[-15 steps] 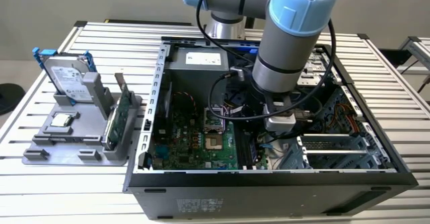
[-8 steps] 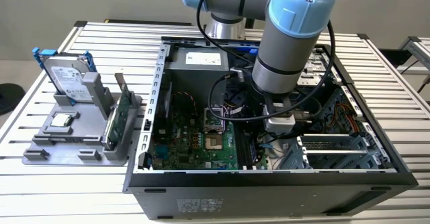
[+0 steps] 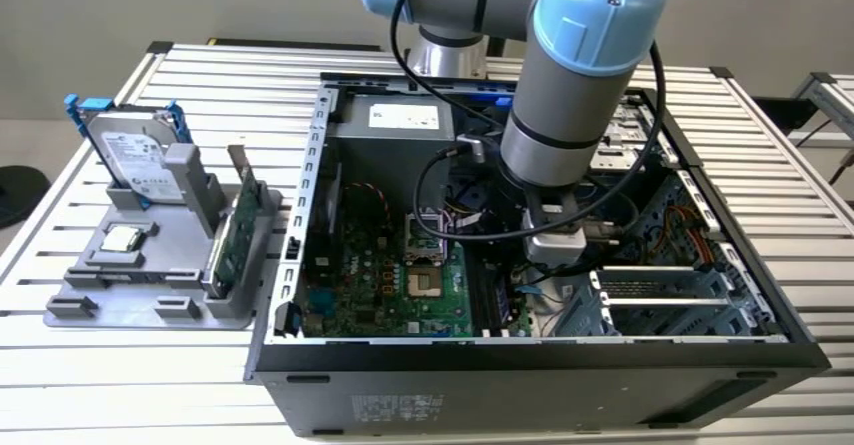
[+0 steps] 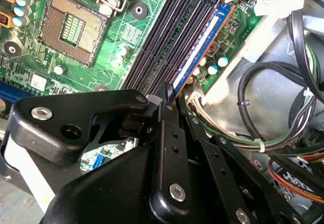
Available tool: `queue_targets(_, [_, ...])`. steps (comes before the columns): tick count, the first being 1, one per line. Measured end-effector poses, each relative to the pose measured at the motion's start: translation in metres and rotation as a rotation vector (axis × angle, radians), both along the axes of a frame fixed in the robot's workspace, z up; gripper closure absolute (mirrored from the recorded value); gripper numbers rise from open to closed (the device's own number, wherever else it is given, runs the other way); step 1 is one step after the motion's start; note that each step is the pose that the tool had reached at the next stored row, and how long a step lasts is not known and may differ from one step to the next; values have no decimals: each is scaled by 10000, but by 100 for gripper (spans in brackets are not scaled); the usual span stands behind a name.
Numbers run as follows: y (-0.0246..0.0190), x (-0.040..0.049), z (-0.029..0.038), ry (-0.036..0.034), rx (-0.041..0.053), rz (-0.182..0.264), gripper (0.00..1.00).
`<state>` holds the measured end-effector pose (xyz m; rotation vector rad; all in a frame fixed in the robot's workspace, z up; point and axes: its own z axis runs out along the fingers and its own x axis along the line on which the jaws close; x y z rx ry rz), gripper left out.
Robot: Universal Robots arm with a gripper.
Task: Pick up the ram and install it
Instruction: 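Insert the ram into the slot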
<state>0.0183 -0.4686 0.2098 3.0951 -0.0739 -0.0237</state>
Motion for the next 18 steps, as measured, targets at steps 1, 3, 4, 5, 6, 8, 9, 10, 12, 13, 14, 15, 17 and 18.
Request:
queue_targets(1, [0, 0, -1, -1, 0, 1, 0])
queue_targets(3, [0, 0, -1, 3, -3, 0, 0])
queue_targets(4, [0, -1, -2, 4, -3, 0, 0])
queue_targets(5, [-1, -1, -1, 3, -5, -1, 0])
queue_targets(6, [-1, -1, -2, 2, -5, -1, 0])
queue_targets(8, [-1, -1, -3, 1, -7, -1, 0])
queue_targets(9, [-1, 0, -3, 1, -6, 0, 0])
queue_targets(10, [-1, 0, -4, 1, -5, 0, 0])
queue_targets(12, [0, 1, 21, -6, -1, 2, 0])
queue_targets(13, [0, 2, 57, -2, -4, 3, 0])
queue_targets(14, [-1, 1, 99, 0, -4, 3, 0])
queue_targets(15, [-1, 1, 147, 1, -3, 2, 0])
queue_targets(17, [-1, 0, 224, 1, -2, 0, 0])
queue_targets(18, [-1, 0, 271, 1, -4, 0, 0])
